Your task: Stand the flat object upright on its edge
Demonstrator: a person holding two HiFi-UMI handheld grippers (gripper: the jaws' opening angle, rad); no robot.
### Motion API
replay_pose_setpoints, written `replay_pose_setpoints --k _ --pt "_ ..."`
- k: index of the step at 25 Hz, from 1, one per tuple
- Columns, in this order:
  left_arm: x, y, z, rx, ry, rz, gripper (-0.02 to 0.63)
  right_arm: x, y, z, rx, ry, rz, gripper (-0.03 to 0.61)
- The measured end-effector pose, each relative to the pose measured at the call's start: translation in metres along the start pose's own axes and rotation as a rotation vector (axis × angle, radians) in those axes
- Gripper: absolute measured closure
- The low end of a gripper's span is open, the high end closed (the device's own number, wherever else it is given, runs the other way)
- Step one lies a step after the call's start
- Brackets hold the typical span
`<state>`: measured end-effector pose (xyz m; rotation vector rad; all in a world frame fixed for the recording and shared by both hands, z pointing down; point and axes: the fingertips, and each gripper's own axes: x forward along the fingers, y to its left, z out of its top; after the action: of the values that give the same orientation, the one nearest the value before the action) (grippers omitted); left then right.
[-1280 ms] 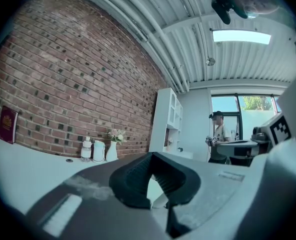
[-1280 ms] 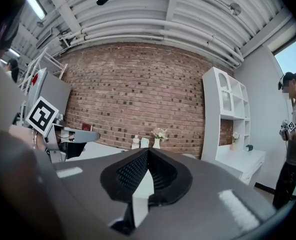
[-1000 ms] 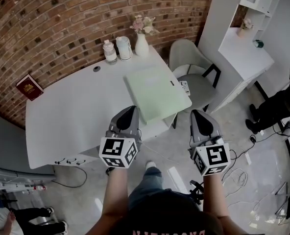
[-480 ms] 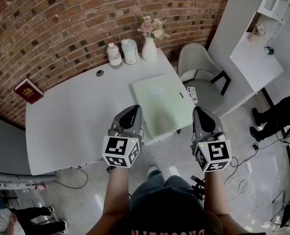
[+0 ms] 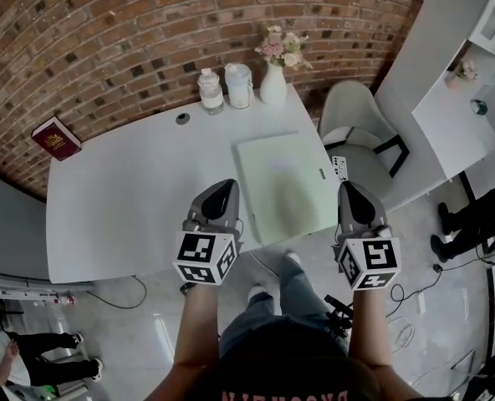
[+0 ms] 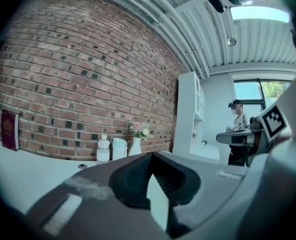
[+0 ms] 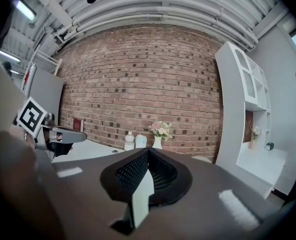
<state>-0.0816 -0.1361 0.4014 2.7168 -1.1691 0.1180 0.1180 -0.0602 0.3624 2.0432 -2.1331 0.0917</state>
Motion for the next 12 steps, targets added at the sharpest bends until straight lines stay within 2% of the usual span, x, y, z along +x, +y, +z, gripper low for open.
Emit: replay_pose_setpoints --k 12 --pt "0.041 0.025 0.005 -0.028 0.01 0.151 0.614 0.078 -0.036 -0.003 0.06 0.032 0.174 0.575"
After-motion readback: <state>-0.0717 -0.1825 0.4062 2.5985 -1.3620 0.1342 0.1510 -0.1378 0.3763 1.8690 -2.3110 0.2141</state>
